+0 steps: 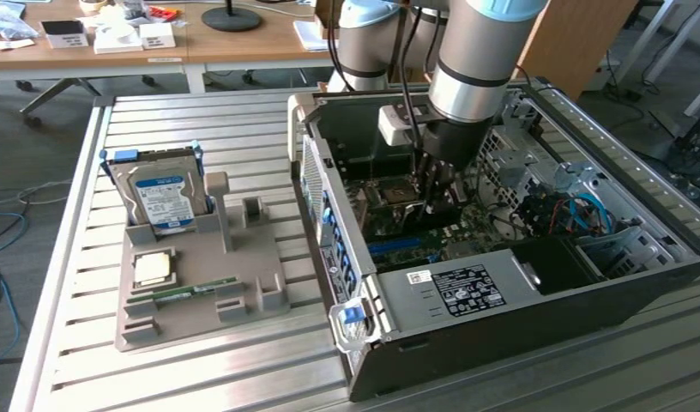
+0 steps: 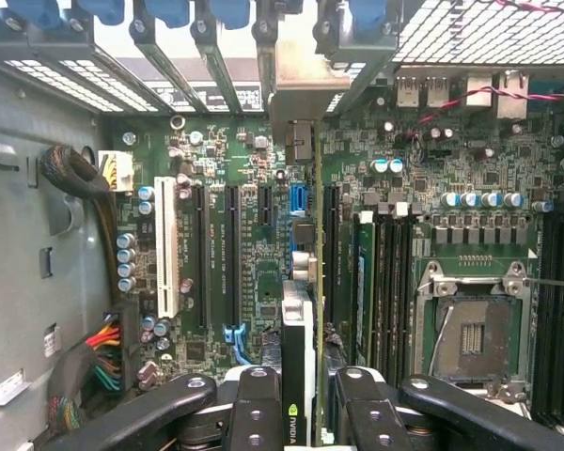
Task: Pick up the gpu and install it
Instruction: 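Insert the gpu into the slot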
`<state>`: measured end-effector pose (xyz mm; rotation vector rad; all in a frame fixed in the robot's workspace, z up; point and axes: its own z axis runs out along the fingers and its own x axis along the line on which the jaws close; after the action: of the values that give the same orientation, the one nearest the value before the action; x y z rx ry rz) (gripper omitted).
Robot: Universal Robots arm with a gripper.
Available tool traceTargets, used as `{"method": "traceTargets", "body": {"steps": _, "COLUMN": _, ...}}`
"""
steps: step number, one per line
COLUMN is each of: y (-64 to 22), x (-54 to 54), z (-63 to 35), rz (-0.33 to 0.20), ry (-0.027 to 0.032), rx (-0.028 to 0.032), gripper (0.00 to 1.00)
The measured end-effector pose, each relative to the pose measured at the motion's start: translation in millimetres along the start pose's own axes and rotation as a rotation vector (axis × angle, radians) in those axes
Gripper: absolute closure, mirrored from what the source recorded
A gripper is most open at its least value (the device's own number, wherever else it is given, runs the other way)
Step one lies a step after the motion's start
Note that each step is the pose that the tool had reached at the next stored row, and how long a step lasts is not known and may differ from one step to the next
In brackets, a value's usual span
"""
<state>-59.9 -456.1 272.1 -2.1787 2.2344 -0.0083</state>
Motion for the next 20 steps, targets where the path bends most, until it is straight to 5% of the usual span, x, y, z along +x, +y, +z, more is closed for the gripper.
{"method": "traceTargets", "body": {"steps": 20, "y": 11.8, "x": 1.0, "z": 3.0, "rz": 0.000, "ry": 0.0015, "rx": 0.0000, "gripper": 0.73}}
